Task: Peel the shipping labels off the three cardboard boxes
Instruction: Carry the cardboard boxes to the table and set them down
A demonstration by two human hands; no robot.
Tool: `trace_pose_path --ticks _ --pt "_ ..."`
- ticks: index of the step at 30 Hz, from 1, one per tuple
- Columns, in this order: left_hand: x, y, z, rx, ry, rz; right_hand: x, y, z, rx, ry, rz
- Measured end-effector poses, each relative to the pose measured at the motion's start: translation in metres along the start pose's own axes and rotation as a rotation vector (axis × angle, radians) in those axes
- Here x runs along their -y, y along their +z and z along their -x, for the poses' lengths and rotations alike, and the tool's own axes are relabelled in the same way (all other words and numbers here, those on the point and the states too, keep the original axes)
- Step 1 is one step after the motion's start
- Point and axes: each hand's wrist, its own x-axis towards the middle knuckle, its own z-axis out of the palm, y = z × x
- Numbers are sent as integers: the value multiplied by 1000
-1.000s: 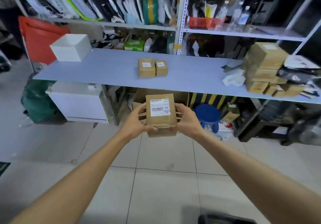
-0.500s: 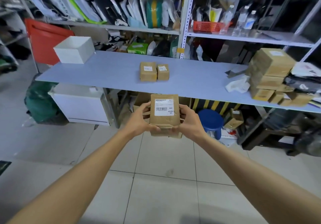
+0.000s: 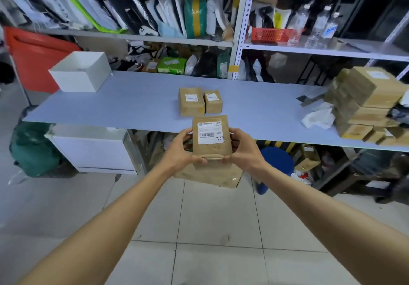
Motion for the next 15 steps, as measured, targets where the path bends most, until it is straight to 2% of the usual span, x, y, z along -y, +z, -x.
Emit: trace_pose_path --ticks 15 --pt "0 -17 -171 27 -38 -54 -11 -23 -171 6 19 -11"
